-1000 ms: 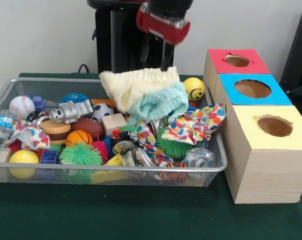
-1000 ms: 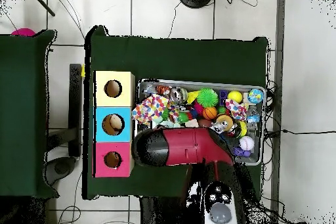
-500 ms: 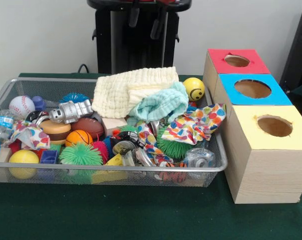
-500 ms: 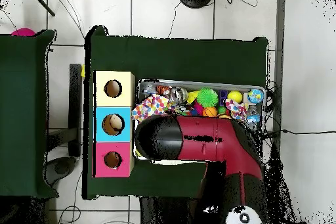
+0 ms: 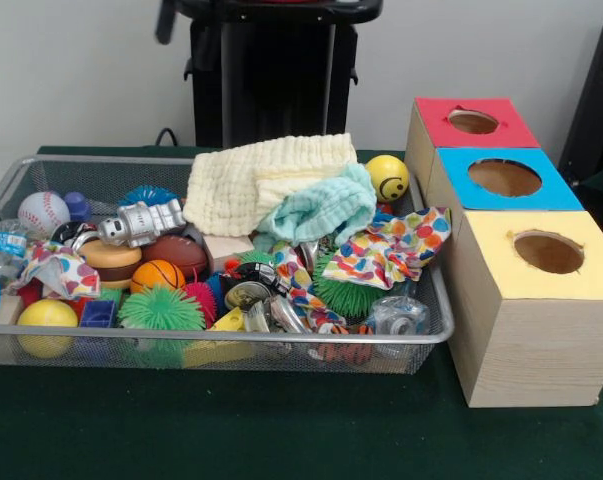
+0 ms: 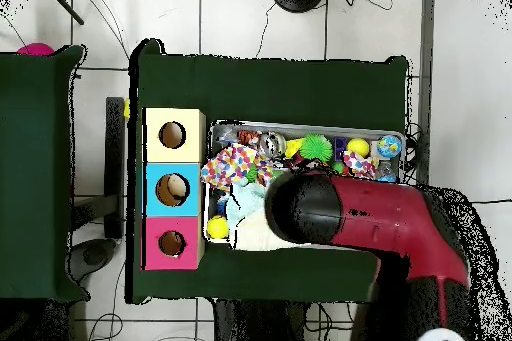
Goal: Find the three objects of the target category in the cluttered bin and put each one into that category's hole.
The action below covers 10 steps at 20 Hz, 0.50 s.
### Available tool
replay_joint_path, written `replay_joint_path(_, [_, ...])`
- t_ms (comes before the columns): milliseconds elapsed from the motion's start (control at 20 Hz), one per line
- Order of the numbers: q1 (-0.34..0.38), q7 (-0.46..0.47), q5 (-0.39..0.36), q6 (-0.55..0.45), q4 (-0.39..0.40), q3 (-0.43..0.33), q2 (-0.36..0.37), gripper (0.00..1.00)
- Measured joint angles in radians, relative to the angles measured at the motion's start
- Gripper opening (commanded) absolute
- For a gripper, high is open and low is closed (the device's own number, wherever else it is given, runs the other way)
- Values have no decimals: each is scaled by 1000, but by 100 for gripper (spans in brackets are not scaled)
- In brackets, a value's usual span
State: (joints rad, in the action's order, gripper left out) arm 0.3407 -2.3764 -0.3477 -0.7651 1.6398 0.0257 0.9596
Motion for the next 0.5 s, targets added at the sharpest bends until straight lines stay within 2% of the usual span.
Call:
replay_joint_path(300, [113,0,-60,105,2,-4,-40,100])
replay_joint_path(350, [163,0,-79,131,2,-9,-56,100])
replay_joint_path(500, [203,0,-93,142,2,-14,-69,100])
